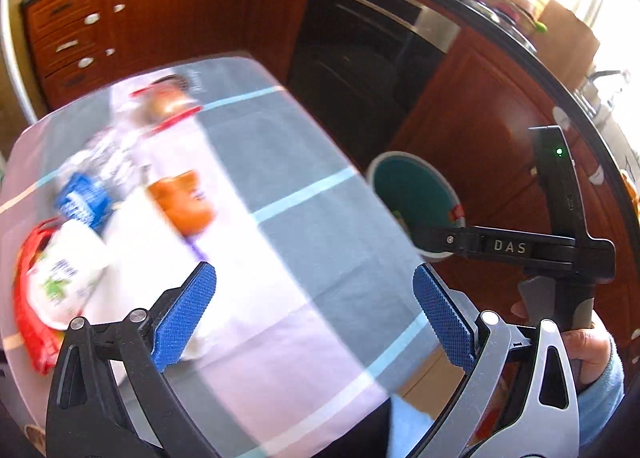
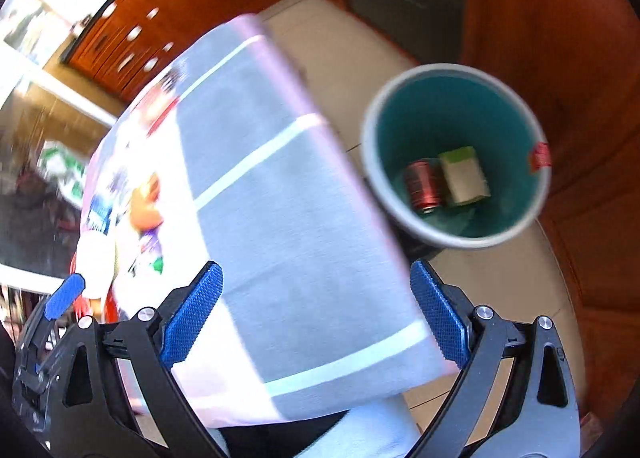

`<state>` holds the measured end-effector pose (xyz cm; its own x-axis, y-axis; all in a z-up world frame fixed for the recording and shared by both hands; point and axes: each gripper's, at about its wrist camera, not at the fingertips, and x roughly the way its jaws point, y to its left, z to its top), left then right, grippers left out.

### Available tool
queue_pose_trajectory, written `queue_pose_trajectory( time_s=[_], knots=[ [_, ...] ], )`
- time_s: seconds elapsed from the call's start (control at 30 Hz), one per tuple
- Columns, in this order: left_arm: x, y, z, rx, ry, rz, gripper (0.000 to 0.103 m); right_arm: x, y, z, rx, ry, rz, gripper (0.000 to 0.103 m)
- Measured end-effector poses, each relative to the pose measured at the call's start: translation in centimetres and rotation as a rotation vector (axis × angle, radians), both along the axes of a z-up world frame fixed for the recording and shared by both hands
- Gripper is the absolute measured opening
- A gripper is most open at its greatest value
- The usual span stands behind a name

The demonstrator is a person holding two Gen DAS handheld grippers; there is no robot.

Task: Collect trash
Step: 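Move both open tools back over the table, then grasp the red plastic bag with the left tool while the right tool grasps the paper towel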

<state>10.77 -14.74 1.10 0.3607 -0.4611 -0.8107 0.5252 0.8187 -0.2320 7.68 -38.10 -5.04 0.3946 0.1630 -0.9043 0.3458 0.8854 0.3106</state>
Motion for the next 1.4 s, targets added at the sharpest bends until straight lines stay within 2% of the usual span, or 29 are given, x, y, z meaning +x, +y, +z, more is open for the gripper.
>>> queue_pose_trajectory(
  time_s=[0.17, 0.3, 0.4, 0.5, 0.6, 0.83, 1.0, 1.07, 1.13, 1.17, 1.2, 1.3, 1.4],
  knots=[
    [0.3, 7.3, 0.9, 0.002, -0.022, 0.109, 0.099, 1.4, 6.6, 1.0, -0.024, 0.006, 0.118, 0.091],
    [0.9, 13.3, 0.8, 0.038, -0.047, 0.198, 0.099, 2.6, 11.5, 2.0, -0.069, 0.008, 0.215, 0.091],
    [1.9, 17.7, 0.1, 0.058, -0.035, 0.277, 0.099, 3.4, 14.7, 2.8, -0.092, -0.003, 0.268, 0.091],
    [2.8, 20.4, -0.8, 0.055, -0.011, 0.316, 0.099, 4.4, 17.2, 3.0, -0.103, -0.003, 0.299, 0.091],
    [4.0, 21.8, -2.0, 0.081, 0.011, 0.336, 0.099, 5.5, 19.5, 3.1, -0.106, 0.000, 0.329, 0.091],
    [5.7, 21.7, -5.1, 0.145, 0.054, 0.295, 0.099, 7.7, 24.2, 3.0, -0.143, 0.009, 0.413, 0.091],
    [6.2, 22.8, -6.1, 0.095, 0.062, 0.262, 0.098, 8.8, 24.6, 2.2, -0.179, 0.023, 0.409, 0.091],
    [6.0, 22.9, -6.1, 0.080, 0.053, 0.243, 0.093, 9.1, 24.3, 1.6, -0.180, 0.038, 0.394, 0.091],
    [5.9, 22.8, -6.2, 0.080, 0.057, 0.233, 0.070, 9.4, 24.3, 0.9, -0.182, 0.052, 0.388, 0.091],
    [5.8, 22.8, -6.1, 0.079, 0.053, 0.236, 0.067, 9.5, 24.4, 0.6, -0.185, 0.058, 0.390, 0.091],
    [5.6, 22.8, -6.0, 0.081, 0.038, 0.243, 0.056, 9.6, 24.6, 0.2, -0.188, 0.067, 0.393, 0.091],
    [5.2, 23.4, -5.6, 0.054, 0.035, 0.260, 0.036, 9.5, 25.3, -0.6, -0.193, 0.086, 0.408, 0.091],
    [4.6, 23.9, -5.5, 0.013, 0.058, 0.254, 0.031, 9.3, 26.4, -1.0, -0.212, 0.086, 0.440, 0.091]
  ],
)
